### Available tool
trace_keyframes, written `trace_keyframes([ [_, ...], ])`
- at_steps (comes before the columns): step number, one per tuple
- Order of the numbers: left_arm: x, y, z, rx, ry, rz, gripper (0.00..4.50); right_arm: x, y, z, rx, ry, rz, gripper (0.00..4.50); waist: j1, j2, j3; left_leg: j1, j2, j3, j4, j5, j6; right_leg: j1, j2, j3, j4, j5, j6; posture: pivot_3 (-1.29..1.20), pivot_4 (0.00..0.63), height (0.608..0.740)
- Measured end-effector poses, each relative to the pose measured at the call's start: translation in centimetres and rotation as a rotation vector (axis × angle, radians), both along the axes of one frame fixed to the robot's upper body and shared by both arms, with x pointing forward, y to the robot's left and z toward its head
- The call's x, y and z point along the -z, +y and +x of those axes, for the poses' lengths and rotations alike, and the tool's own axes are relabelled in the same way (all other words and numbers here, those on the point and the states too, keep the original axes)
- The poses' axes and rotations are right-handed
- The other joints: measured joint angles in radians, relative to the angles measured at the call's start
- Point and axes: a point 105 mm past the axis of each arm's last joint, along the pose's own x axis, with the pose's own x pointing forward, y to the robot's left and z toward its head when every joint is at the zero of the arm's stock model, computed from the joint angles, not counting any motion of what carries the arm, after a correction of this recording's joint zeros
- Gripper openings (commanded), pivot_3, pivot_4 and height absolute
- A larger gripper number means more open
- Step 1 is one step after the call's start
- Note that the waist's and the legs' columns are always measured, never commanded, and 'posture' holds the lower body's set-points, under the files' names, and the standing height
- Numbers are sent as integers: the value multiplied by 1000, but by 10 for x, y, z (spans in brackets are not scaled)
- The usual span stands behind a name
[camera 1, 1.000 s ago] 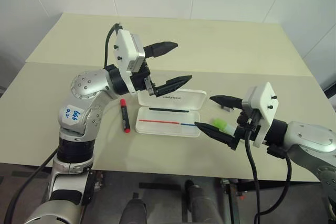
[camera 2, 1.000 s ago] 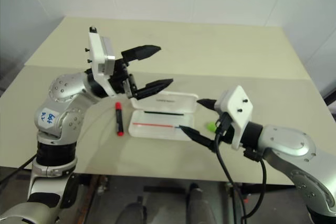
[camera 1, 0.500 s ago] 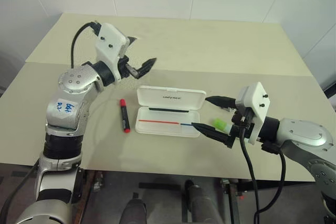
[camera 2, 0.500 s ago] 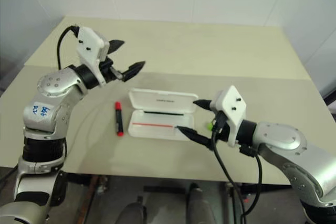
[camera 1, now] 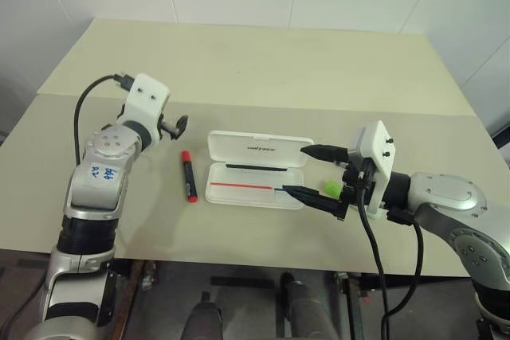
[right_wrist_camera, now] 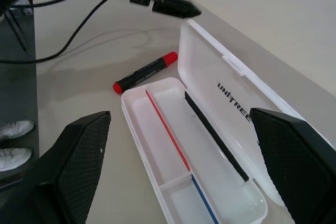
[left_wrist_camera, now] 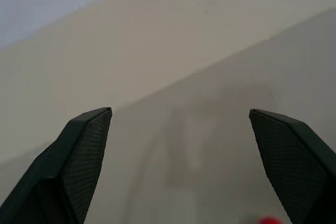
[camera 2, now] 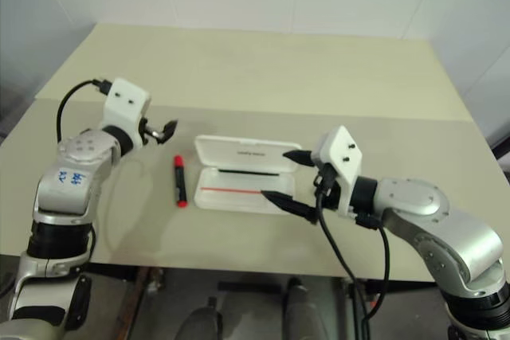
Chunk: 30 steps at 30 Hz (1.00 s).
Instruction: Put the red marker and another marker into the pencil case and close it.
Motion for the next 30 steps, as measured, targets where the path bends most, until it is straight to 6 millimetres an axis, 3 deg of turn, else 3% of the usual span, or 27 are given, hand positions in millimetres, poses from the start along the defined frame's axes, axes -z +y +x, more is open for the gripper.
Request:
trace_keyframes([
  [15,43,-29,-38,-9,133,-75,4472,8,4,1,-16,19,-14,4500,-2,0,0,0,0,0,0,0,0,0,0,0,0,0,0,0,150,740],
  [19,55,-27,-45,-42,187,-83,4472,8,4,0,-20,19,-19,4500,-2,0,0,0,0,0,2,0,0,0,0,0,-1,0,0,0,150,740],
  [30,62,-24,-50,-88,216,-83,4472,10,2,1,-22,18,-33,4500,-3,0,0,0,0,0,4,0,0,1,0,0,0,0,0,0,150,740],
])
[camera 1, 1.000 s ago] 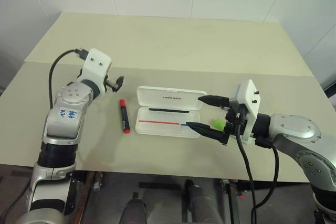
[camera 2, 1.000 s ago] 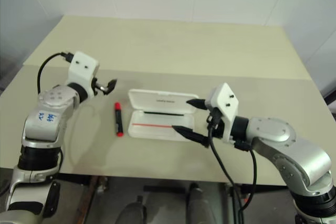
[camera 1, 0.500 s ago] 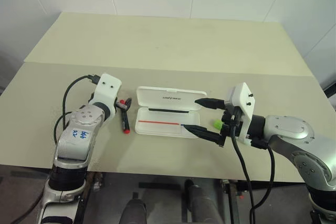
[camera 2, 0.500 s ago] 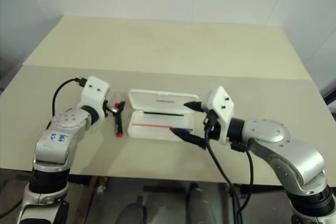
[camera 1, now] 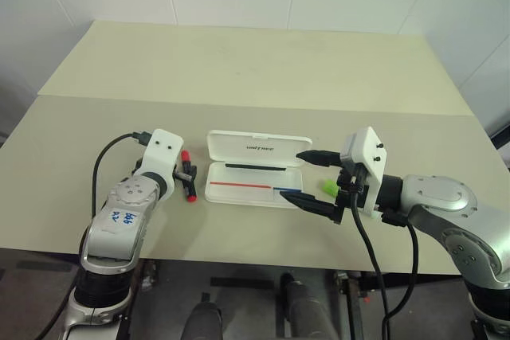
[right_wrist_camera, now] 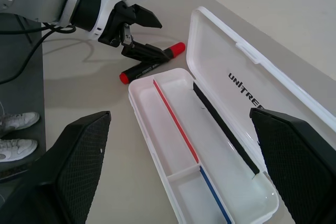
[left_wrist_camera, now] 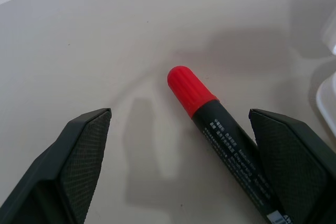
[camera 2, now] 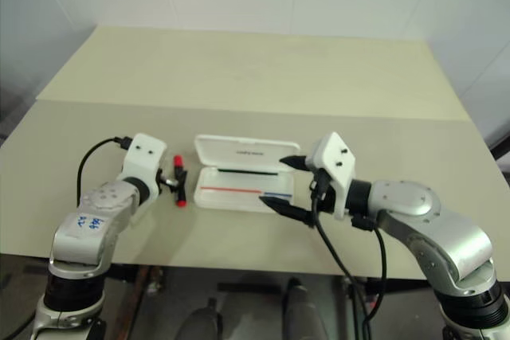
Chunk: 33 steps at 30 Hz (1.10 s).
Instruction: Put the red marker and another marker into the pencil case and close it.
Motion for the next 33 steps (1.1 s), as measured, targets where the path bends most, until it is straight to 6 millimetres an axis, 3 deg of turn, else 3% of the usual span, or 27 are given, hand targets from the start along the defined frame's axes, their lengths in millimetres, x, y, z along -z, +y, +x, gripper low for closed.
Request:
trace_keyframes([
  [3,12,-2,-5,-5,51,-21,4472,0,0,0,2,0,-1,4500,-1,0,0,0,0,0,0,0,0,0,0,0,1,0,0,0,150,740],
  [7,13,-3,-6,-10,75,-25,4472,0,0,0,2,1,-2,4500,-1,0,0,0,0,0,0,0,0,1,0,0,1,0,0,0,150,740],
  [8,12,-3,-6,-13,83,-25,4283,0,0,0,2,1,-2,4500,-1,0,0,1,0,0,0,0,0,1,0,0,1,0,0,0,150,740],
  [12,14,-6,-5,-13,115,-28,3185,1,-1,1,9,-3,-7,4500,-2,0,0,1,0,0,0,0,0,1,0,0,1,0,0,0,150,740],
  [19,19,-15,-1,-4,150,-63,744,1,-2,2,16,-8,-13,4500,-6,0,0,3,-1,-2,3,0,0,1,3,1,2,3,-3,0,150,740],
  [20,19,-14,0,-8,152,-62,559,1,-2,2,17,-8,-13,4500,-8,0,0,3,-1,-2,3,0,0,2,3,1,2,4,-4,0,150,740],
  [27,16,-6,16,-25,140,-47,558,1,-4,4,33,-19,-23,4500,-25,0,0,5,-1,-11,6,0,0,4,12,1,-9,11,-2,0,150,740],
  [31,6,13,40,-92,69,-9,558,1,-5,6,47,-27,-27,4500,-44,0,0,1,-1,-17,4,-1,-1,10,15,-4,-45,37,-1,0,150,740],
  [33,-5,19,51,-108,3,5,558,0,-8,7,63,-33,-26,4500,-54,-1,0,3,-1,-17,3,-4,-7,12,14,-5,-46,39,-1,0,150,740],
])
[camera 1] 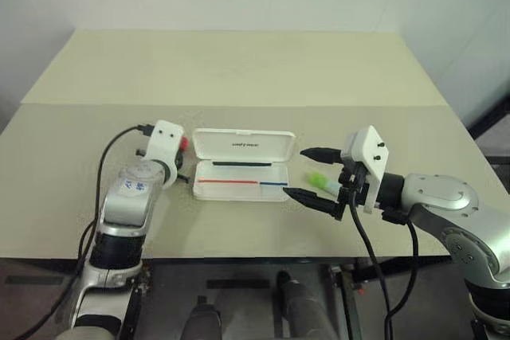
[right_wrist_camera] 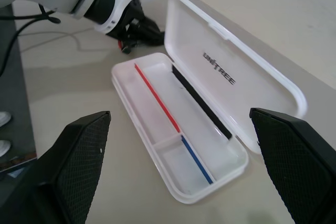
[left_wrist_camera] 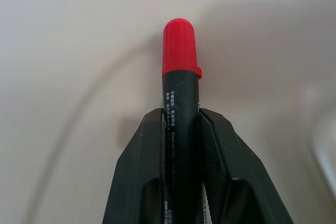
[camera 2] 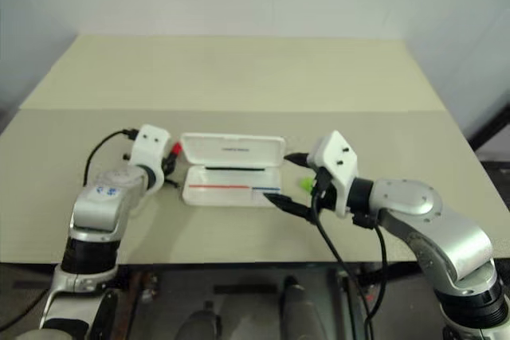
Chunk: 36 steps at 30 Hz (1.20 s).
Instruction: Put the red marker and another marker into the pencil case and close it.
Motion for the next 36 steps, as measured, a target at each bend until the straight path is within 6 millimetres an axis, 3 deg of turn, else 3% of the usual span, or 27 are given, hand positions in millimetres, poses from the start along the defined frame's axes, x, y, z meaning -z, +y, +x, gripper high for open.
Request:
trace_keyframes([
  [3,-29,-1,18,27,-139,39,558,-3,-5,2,30,-16,8,4500,3,0,0,-2,0,2,-1,-4,-6,-11,0,0,19,-7,-6,0,150,740],
  [6,-54,-3,32,49,-239,62,558,0,-9,1,56,-5,8,4500,20,0,0,-1,0,5,0,-6,-8,-20,0,-1,41,-12,4,0,150,740],
  [10,-88,-14,47,110,-371,66,558,-3,-13,-2,89,-30,10,4500,58,0,0,0,-1,9,-6,-7,-8,-31,0,-5,43,-12,4,0,150,740],
  [16,-114,-44,52,355,-499,39,558,0,-17,-10,133,-20,6,4500,75,0,0,-1,-1,11,-4,-9,-10,-30,-1,-6,42,-13,1,0,150,740],
  [21,-152,-87,35,687,-673,38,558,0,-20,-16,167,-23,7,4500,86,0,0,-1,-1,12,1,-12,-5,-27,-1,-6,42,-15,-9,0,150,740],
  [24,-154,-121,14,951,-722,86,558,2,-21,-20,184,-12,6,4500,86,0,0,-1,-1,13,4,-12,-5,-27,-1,-5,42,-17,-12,0,150,740],
  [27,-143,-149,-6,1191,-699,95,558,1,-22,-22,200,-17,11,4500,84,0,0,-1,-1,13,7,-13,-3,-26,-1,-5,42,-17,-12,0,150,740],
  [36,-145,-172,-46,1473,-614,56,558,3,-23,-28,235,-10,15,4500,78,0,0,3,-1,13,8,-14,0,-24,1,-2,44,-16,-13,0,150,740],
])
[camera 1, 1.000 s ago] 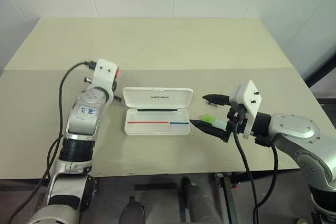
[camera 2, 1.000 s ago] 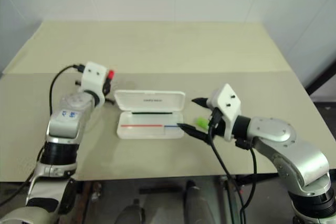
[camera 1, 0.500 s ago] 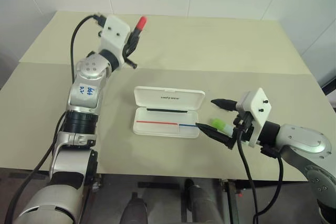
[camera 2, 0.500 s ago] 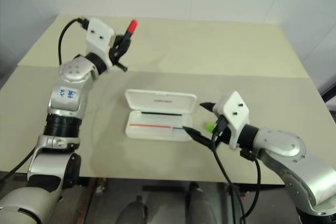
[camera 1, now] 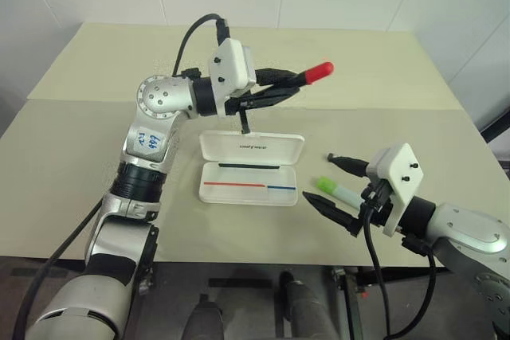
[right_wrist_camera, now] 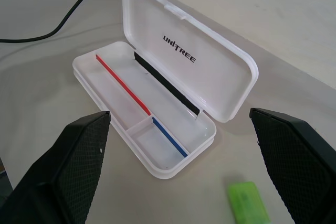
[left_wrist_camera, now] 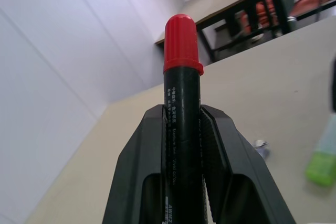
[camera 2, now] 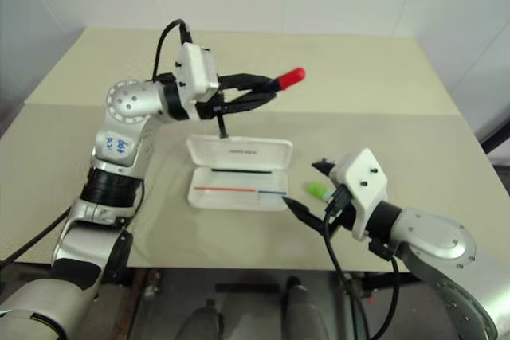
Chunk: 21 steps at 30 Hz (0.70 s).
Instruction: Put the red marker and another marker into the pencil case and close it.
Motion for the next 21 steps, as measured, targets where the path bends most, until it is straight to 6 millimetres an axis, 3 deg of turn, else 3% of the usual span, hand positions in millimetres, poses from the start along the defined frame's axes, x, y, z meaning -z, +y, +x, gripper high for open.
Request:
trace_keyframes([
  [8,43,11,-16,-27,284,224,558,0,-2,1,18,-3,1,4500,-2,0,0,2,0,0,0,-1,2,1,0,0,0,0,0,0,150,740],
  [21,77,26,-20,-124,348,401,558,0,-1,1,21,-6,1,4500,-1,0,0,2,0,0,0,-1,3,1,0,0,0,0,0,0,150,740],
])
